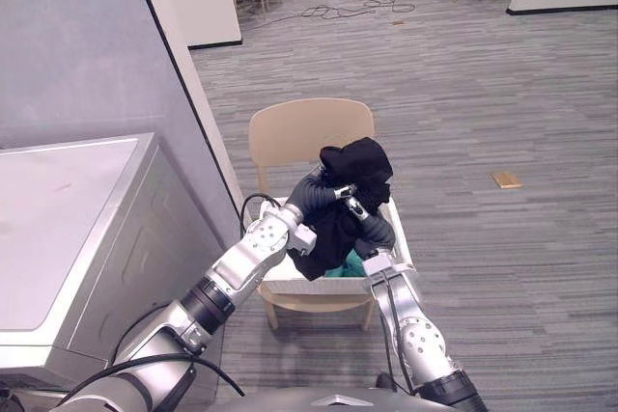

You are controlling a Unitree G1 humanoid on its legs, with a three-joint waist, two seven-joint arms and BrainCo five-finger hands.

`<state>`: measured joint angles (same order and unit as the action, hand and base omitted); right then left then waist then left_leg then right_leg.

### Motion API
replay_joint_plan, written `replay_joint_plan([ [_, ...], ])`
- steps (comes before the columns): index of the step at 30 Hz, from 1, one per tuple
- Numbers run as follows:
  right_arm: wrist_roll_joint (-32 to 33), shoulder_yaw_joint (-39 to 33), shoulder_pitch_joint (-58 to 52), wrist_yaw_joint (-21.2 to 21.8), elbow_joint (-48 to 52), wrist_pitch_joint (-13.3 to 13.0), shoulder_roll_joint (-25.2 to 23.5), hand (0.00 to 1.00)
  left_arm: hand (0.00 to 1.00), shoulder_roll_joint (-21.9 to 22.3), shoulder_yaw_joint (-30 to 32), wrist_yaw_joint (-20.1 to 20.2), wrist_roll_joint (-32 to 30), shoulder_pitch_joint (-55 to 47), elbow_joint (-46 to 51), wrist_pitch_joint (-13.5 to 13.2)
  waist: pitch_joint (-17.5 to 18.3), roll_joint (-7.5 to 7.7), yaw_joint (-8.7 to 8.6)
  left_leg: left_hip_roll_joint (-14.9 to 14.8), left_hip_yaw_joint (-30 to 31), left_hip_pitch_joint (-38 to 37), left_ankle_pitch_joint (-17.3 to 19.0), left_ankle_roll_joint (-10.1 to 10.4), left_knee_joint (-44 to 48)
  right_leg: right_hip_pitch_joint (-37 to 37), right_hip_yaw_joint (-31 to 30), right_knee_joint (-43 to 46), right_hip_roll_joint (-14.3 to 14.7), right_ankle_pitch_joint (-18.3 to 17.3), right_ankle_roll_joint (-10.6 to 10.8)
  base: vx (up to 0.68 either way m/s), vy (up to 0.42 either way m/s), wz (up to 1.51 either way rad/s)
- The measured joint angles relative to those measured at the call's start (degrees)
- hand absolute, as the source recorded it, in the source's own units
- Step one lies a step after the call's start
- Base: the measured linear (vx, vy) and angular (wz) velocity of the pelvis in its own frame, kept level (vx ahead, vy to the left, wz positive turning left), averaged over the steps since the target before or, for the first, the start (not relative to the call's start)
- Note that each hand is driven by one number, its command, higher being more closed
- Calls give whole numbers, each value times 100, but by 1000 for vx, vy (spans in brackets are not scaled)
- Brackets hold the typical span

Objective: Pick up the laundry basket with both hands and put the clothes into the washing machine.

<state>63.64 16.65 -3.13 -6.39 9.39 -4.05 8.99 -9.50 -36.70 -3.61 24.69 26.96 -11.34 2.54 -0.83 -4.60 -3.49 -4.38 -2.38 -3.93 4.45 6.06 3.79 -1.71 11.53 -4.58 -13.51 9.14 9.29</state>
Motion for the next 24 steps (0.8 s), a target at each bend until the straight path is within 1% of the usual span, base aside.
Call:
replay_joint_plan([
  [9,-3,1,0,-4,0,0,-1,100,100,16,3,0,108,-1,-66,-39,-4,10,5,0,10,7,0,0,8,-3,6,0,0,7,11,0,0,0],
  [10,-3,1,0,-4,0,0,-1,0,100,16,4,0,108,-1,-66,-39,-4,11,5,0,11,7,0,0,8,-3,6,0,0,7,11,0,0,0],
  [15,-60,-68,0,-4,0,7,-2,0,100,32,28,-1,149,-21,-67,-41,-7,23,17,-2,-12,-4,1,1,3,6,-10,0,5,8,12,-6,-1,-2],
  [20,-140,-265,-186,2,362,140,4,0,100,190,238,24,230,-134,-45,-82,-2,35,18,-7,-79,-13,2,0,-18,54,-70,1,15,19,20,-2,0,-6],
  [21,-218,-391,-319,13,529,193,-8,0,100,238,291,30,268,-146,-45,-87,-2,37,22,-9,-97,-19,2,0,-36,68,-93,2,20,20,20,-2,0,-11],
  [23,-312,-696,-468,102,713,196,-24,0,100,266,427,31,276,-214,-43,-69,-2,37,9,-15,-156,-36,2,1,-60,107,-152,13,29,23,22,-5,-1,-13],
  [24,-323,-978,-552,149,841,182,-112,0,100,265,547,28,277,-286,-43,-33,-1,36,-9,-20,-181,-56,2,1,-79,114,-174,15,36,24,24,-7,-3,-19],
])
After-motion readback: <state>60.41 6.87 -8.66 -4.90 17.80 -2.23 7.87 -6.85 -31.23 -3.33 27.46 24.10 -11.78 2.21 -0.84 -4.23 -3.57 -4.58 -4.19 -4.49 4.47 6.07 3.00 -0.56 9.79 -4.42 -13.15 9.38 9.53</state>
